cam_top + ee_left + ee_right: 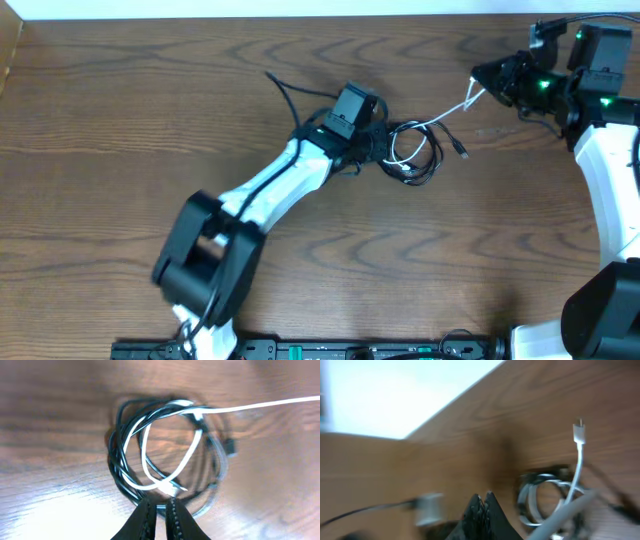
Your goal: Untangle cables
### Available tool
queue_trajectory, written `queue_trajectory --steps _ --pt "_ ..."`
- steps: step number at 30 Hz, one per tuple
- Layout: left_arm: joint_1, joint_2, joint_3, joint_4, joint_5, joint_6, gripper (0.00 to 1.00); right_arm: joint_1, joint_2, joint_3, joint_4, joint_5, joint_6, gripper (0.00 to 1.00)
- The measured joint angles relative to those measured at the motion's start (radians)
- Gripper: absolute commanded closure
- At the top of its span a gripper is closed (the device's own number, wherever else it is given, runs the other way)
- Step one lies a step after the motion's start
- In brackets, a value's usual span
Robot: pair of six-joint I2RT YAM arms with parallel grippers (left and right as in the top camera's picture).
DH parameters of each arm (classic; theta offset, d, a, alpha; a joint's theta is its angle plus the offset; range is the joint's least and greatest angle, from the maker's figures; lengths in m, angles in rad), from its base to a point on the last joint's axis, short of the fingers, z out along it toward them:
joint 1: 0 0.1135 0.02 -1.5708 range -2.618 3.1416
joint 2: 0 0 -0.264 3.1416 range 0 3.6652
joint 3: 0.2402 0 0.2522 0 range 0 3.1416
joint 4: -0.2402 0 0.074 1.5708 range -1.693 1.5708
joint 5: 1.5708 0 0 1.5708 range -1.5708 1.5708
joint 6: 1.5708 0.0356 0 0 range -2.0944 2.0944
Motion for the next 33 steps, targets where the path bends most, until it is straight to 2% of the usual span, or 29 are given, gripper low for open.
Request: queue_trajectory --steps 5,12,14,16,18,21,26,28,32,33 --pt "0.0 -0.076 0.0 -0.029 -0.018 0.048 0.85 0.04 0.0 0.0 -0.055 0.22 -0.076 0.99" --pt "0.001 -0.079 0.0 -0.063 -0.022 0.07 0.83 0.056 0.0 0.0 -0.115 0.436 -0.128 0.98" --pt "0.003 -0.079 0.0 -0.075 -0.022 0.07 0.83 0.056 0.0 0.0 -0.138 0.495 -0.133 0.95" --pt "0.008 -0.079 0.0 -0.084 -0.022 0.07 0.83 0.056 0.0 0.0 -0.163 0.549 -0.135 0.82" --pt "0.016 -0.079 0.0 -0.093 -0.022 0.07 0.83 0.056 0.0 0.0 -0.189 0.603 -0.142 0.59" --pt "0.032 -0.079 0.0 -0.111 -0.022 0.07 0.83 0.056 0.0 0.0 -0.222 0.664 -0.15 0.47" --pt "0.063 -0.079 0.0 -0.138 -0.022 0.07 0.83 0.056 0.0 0.0 -0.236 0.681 -0.164 0.42" --pt "0.071 -0.079 0.0 -0.142 -0.022 0.07 0.83 0.056 0.0 0.0 -0.216 0.632 -0.183 0.43" --pt "0.086 -0.079 0.0 -0.144 -0.022 0.07 0.83 0.064 0.0 0.0 -0.133 0.417 -0.24 0.48" --pt "0.088 -0.079 0.0 -0.144 -0.022 0.07 0.78 0.07 0.0 0.0 -0.126 0.388 -0.244 0.48"
